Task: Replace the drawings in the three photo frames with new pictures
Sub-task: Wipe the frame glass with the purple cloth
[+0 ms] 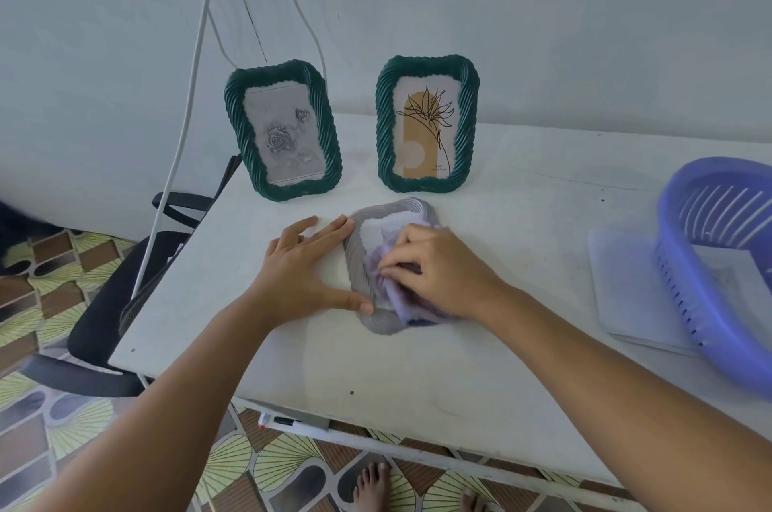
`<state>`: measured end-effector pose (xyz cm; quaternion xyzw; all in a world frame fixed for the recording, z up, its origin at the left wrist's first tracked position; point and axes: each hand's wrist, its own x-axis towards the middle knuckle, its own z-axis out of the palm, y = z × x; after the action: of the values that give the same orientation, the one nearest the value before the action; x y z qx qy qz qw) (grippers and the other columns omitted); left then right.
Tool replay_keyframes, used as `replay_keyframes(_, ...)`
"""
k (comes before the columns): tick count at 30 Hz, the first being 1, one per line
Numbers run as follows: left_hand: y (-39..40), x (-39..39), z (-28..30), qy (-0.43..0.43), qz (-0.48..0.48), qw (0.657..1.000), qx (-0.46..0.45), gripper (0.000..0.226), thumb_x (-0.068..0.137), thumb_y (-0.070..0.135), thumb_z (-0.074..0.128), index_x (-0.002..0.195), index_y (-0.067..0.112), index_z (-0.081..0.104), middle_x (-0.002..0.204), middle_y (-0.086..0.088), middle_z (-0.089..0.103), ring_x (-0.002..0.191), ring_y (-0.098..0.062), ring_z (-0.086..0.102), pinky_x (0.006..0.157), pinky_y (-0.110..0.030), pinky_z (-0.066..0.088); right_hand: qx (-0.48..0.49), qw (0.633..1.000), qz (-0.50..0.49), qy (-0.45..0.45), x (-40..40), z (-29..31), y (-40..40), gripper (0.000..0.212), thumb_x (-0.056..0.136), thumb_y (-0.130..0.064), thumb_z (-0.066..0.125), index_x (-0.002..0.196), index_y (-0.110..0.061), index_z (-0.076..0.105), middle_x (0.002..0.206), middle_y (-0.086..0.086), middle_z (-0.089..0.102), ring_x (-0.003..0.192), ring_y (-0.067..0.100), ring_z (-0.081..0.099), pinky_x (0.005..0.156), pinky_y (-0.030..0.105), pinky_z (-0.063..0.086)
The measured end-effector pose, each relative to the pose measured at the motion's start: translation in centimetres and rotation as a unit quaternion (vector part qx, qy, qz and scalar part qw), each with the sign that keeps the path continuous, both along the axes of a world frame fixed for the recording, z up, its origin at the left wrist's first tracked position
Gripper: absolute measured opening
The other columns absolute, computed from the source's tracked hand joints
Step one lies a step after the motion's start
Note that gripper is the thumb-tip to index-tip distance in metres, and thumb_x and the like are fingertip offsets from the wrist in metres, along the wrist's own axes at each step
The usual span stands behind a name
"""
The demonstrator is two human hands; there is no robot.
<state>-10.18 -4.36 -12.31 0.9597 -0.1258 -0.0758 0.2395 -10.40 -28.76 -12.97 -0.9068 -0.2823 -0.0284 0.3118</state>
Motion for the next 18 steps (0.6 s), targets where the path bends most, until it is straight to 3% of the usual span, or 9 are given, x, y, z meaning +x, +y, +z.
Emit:
replay_keyframes(4, 0.1, 0.0, 0.0, 0.002, -0.002, 1.000, 0.001, 0.131, 0.032, 0.103, 0.059, 0.151, 0.060, 0.022, 0.152, 0.046, 0.016, 0.148, -0.001, 0.008, 0.115, -0.025, 0.007, 0.007, 0.997, 0.054, 0.060, -0.6, 1.0, -2.6, 0.017, 0.094, -0.036, 0.066, 0.097, -0.030, 0.081, 0.094, -0.010, 0.062, 0.090, 0.008, 0.060, 0.085, 0.037, 0.049)
replay_keyframes(6, 0.0, 0.0, -0.1, 0.002, -0.001, 1.000, 0.003, 0.132, 0.032, 0.103, 0.059, 0.151, 0.060, 0.022, 0.153, 0.046, 0.016, 0.148, -0.001, 0.008, 0.115, -0.025, 0.007, 0.010, 0.999, 0.014, 0.039, 0.3, 0.8, -2.6, 0.015, 0.095, -0.030, 0.067, 0.097, -0.027, 0.081, 0.093, -0.006, 0.061, 0.086, 0.011, 0.059, 0.080, 0.039, 0.051)
replay_keyframes(9, 0.0, 0.0, 0.0, 0.002, -0.001, 1.000, 0.000, 0.131, 0.031, 0.104, 0.058, 0.150, 0.061, 0.022, 0.146, 0.051, 0.012, 0.148, 0.000, 0.007, 0.114, -0.023, 0.007, 0.016, 0.999, -0.041, -0.002, 0.9, 0.2, -0.5, 0.017, 0.096, -0.028, 0.064, 0.097, -0.026, 0.081, 0.089, -0.008, 0.056, 0.086, 0.012, 0.054, 0.085, 0.043, 0.050)
replay_keyframes(15, 0.1, 0.0, 0.0, -0.004, -0.004, 1.000, -0.001, 0.128, 0.032, 0.103, 0.058, 0.148, 0.064, 0.021, 0.144, 0.053, 0.011, 0.148, 0.000, 0.008, 0.114, -0.024, 0.007, 0.005, 0.996, 0.064, 0.059, -0.6, 0.7, -1.6, 0.014, 0.094, -0.036, 0.067, 0.096, -0.031, 0.080, 0.093, -0.015, 0.059, 0.091, 0.005, 0.058, 0.086, 0.041, 0.048)
replay_keyframes(18, 0.1, 0.0, -0.1, -0.004, -0.002, 1.000, 0.001, 0.129, 0.033, 0.103, 0.059, 0.149, 0.062, 0.021, 0.148, 0.050, 0.013, 0.148, -0.001, 0.008, 0.114, -0.024, 0.007, 0.010, 0.999, 0.014, 0.034, 0.2, 0.7, -2.6, 0.014, 0.095, -0.030, 0.067, 0.097, -0.028, 0.081, 0.094, -0.006, 0.061, 0.086, 0.012, 0.060, 0.079, 0.042, 0.052)
